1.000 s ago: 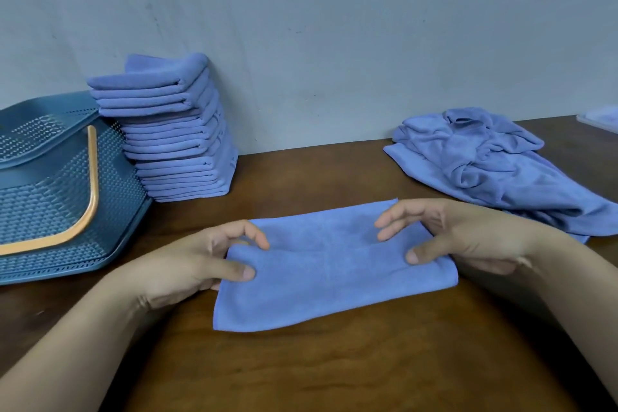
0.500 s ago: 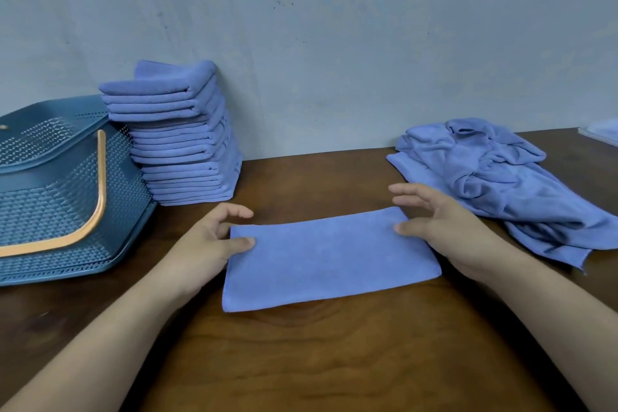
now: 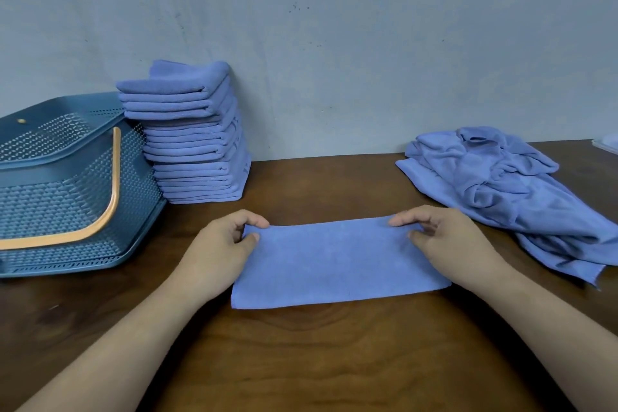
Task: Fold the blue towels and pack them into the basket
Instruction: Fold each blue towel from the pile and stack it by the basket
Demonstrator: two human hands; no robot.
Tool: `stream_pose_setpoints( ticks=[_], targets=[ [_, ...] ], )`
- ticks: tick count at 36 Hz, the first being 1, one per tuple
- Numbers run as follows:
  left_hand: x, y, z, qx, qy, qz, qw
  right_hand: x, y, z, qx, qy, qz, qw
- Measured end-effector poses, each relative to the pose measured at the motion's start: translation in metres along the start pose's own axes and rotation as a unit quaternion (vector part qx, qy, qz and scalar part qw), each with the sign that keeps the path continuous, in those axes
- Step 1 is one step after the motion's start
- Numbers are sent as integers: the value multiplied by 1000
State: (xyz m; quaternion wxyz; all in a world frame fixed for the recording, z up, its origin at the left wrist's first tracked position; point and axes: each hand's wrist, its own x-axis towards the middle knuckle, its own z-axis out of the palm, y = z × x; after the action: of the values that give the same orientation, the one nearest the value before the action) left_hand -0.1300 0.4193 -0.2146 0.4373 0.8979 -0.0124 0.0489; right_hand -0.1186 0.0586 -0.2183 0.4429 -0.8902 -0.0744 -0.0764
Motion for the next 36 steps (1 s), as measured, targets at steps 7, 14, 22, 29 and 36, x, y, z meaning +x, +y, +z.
stream_pose_setpoints(
  ticks=[7, 14, 22, 29, 36],
  targets=[
    [1, -2, 0, 9, 16, -14, 1000, 2, 6, 7, -103, 7, -51, 993],
    [0, 0, -1, -10, -18, -18, 1000, 0, 2, 9, -274, 40, -124, 953],
    [2, 1, -1, -47, 25, -13, 999, -11, -25, 36, -345, -198, -85, 913],
    [9, -4, -1, -4, 55, -28, 998, -13, -25, 39, -367, -202, -74, 905],
    [-19, 44, 24, 149, 40, 169, 973, -14, -28, 41, -362, -196, -64, 909]
  ],
)
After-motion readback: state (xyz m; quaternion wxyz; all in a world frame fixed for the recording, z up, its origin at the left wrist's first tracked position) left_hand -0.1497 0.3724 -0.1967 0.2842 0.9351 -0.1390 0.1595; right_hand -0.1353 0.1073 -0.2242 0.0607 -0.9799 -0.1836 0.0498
